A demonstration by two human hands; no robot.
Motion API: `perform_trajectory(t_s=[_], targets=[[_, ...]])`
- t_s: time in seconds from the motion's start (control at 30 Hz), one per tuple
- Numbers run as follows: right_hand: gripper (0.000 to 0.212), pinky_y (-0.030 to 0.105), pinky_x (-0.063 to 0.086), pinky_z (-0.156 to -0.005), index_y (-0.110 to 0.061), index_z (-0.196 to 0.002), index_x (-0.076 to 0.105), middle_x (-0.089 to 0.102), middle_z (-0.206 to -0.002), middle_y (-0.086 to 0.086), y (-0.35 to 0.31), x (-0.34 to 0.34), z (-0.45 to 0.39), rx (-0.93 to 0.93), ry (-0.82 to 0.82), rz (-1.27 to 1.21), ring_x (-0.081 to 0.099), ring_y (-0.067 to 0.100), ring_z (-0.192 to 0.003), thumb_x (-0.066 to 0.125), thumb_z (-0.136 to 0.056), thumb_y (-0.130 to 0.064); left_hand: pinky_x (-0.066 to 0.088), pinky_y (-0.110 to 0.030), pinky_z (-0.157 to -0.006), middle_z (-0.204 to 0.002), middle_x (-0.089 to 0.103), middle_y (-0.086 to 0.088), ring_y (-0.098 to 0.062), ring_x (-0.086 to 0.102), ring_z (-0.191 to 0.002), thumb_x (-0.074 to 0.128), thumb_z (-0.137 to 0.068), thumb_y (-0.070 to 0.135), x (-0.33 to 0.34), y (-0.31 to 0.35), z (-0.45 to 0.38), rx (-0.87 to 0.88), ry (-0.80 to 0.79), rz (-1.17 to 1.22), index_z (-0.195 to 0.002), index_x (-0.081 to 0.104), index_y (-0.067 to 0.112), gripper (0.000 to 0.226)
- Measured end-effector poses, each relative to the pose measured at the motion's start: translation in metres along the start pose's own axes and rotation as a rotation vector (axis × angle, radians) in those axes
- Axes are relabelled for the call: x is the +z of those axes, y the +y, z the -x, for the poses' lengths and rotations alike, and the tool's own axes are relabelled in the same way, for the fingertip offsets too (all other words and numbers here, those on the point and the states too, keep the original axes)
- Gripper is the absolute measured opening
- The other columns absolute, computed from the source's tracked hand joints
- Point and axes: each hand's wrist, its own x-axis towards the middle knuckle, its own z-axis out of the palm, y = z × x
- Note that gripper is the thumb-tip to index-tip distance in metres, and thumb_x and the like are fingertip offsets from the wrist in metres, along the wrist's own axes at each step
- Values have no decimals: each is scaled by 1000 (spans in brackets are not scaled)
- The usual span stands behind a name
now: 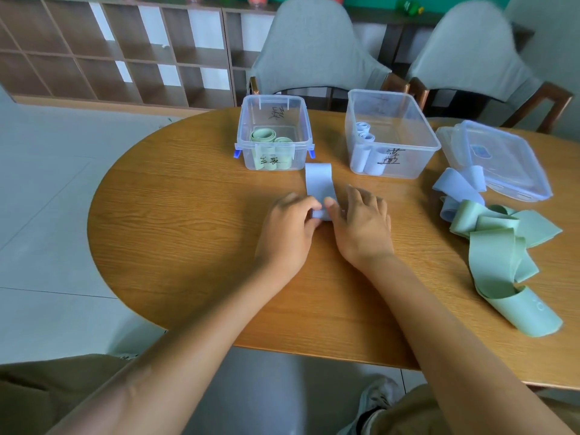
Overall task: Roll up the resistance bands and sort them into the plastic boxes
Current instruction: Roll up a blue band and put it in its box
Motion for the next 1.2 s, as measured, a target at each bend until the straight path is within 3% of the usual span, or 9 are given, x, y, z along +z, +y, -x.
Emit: perform_trajectory(t_s=[0.1, 0.2, 0.3, 0.37, 0.47, 0.6, 0.9, 1.1, 1.2], targets=[[39, 37, 40, -95, -16, -112, 63, 64, -112, 7, 1, -10, 9, 59, 151, -303, 54, 30, -110, 32, -101, -37, 46, -32, -70, -88, 60, 3, -19, 61, -82, 74, -84, 4, -1, 1, 3, 3, 8, 16, -100, 73, 16, 20], [31, 32, 47, -95, -19, -115, 67, 70, -110, -4, 1, -23, 32, 216, 192, -543, 62, 14, -102, 43, -98, -10, 49, -36, -68, -86, 57, 6, -14, 58, -76, 74, -84, 2, -4, 3, 10, 23, -3, 20, -99, 73, 16, 20], [32, 36, 54, -94, -22, -103, 70, 75, -96, -10, 5, -25, 59, 246, 209, -646, 69, 5, -91, 45, -93, -5, 45, -29, -65, -89, 60, 5, -12, 59, -77, 74, -84, 3, -10, 5, 24, 53, 4, 10, -100, 73, 15, 20], [33, 39, 55, -95, -25, -97, 71, 76, -91, -10, 7, -27, 72, 255, 207, -705, 70, 4, -90, 46, -93, -4, 38, -19, -64, -91, 63, 5, -3, 54, -75, 75, -84, 3, -14, 9, 35, 77, 23, -6, -100, 74, 14, 20], [33, 36, 57, -93, -20, -97, 72, 77, -90, -5, 8, -30, 91, 252, 174, -796, 72, 5, -89, 46, -95, -1, 39, -16, -64, -92, 66, 5, -1, 55, -76, 77, -81, -1, -17, 12, 51, 93, 38, 2, -99, 75, 13, 22], [32, 37, 57, -93, -15, -98, 73, 77, -94, -1, 12, -30, 110, 213, 142, -881, 73, 9, -94, 47, -96, 2, 51, -27, -67, -94, 68, 6, -11, 64, -76, 78, -81, 3, -20, 18, 65, 76, 47, 10, -101, 76, 15, 24], [34, 37, 56, -95, -15, -104, 73, 76, -100, -4, 16, -29, 118, 158, 89, -901, 72, 8, -99, 46, -96, 4, 56, -40, -67, -93, 70, 6, -15, 69, -78, 78, -81, 3, -20, 25, 74, -28, 71, 28, -101, 76, 17, 24], [33, 33, 57, -93, -11, -103, 72, 75, -102, 0, 11, -33, 119, 201, 41, -1015, 71, 9, -101, 46, -96, 7, 57, -27, -89, -106, 75, 15, 6, 69, -93, 76, -87, 14, -27, 47, 86, -295, 99, 238, -120, 70, 27, 35], [32, 32, 57, -92, -12, -103, 72, 75, -101, -1, 10, -34, 121, 192, 45, -987, 71, 7, -100, 48, -95, 7, 56, -34, -93, -111, 74, 15, 1, 69, -101, 72, -88, 15, -26, 53, 91, -305, 73, 218, -125, 67, 30, 40]])
